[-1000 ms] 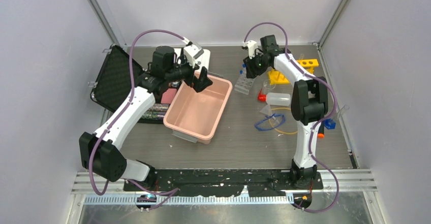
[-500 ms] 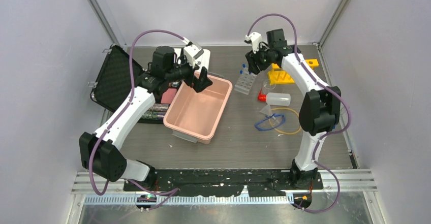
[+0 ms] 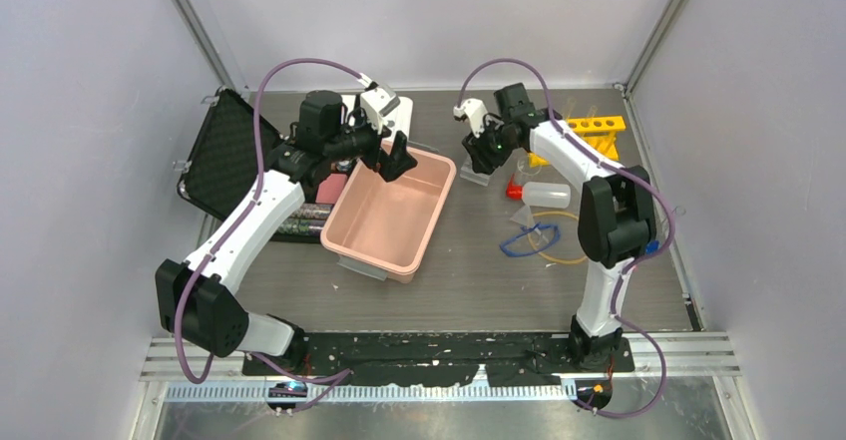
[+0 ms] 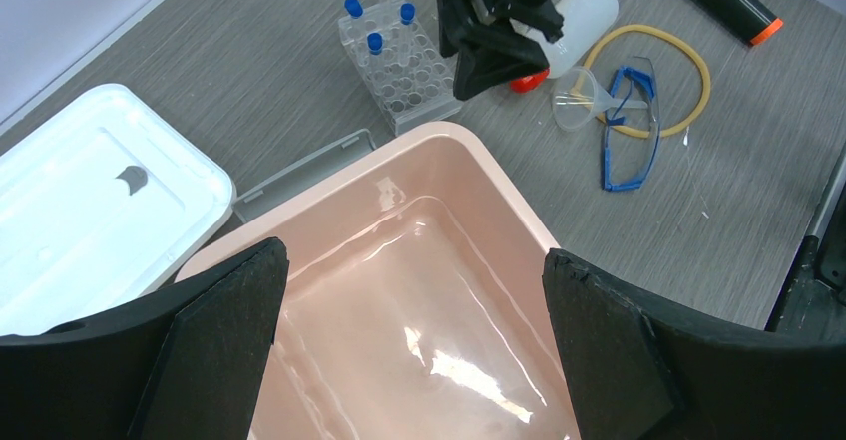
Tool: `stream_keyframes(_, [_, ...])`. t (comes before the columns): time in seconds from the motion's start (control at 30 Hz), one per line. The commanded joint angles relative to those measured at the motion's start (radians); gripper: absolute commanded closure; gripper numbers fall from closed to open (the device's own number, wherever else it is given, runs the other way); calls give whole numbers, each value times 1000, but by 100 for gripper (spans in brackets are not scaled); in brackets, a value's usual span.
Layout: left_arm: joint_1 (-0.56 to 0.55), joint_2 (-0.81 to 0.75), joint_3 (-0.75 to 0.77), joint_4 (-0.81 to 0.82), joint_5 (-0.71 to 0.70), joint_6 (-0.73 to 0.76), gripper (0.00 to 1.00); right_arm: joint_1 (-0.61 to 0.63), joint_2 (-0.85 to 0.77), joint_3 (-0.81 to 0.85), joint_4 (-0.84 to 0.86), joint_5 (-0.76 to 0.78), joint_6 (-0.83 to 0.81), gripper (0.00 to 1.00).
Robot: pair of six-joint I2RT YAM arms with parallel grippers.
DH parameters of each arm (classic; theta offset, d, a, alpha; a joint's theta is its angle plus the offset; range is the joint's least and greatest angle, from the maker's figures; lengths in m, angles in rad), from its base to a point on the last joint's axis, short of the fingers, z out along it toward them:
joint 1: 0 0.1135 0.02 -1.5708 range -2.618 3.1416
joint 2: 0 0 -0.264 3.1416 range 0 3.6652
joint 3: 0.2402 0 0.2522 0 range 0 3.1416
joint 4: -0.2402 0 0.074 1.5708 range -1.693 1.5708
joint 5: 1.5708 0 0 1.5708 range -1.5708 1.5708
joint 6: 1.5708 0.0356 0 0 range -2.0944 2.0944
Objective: Organize the chemistry lab equipment
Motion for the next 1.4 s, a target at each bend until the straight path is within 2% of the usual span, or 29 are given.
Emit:
stream_keyframes(0.0, [9, -13, 25, 16, -3, 1, 0, 10, 31, -19, 43, 28, -53, 51])
stream_keyframes(0.37, [11, -9, 25, 19, -4, -1, 0, 11, 116, -10, 95, 73, -123, 50])
stream_keyframes(0.53, [14, -11, 22, 17, -3, 5, 0, 10, 141, -12, 97, 144, -173, 52])
stream_keyframes(1.07, [18, 1, 31, 22, 8, 11, 0, -61, 122, -54, 92, 217, -335, 55])
stream_keyframes(1.23, [18, 2, 32, 23, 27, 9, 0, -78, 72, -46, 36, 147, -373, 45])
stream_keyframes(1.37, [18, 1, 28, 28, 43, -3, 0, -82, 1, 5, -48, 38, -330, 39])
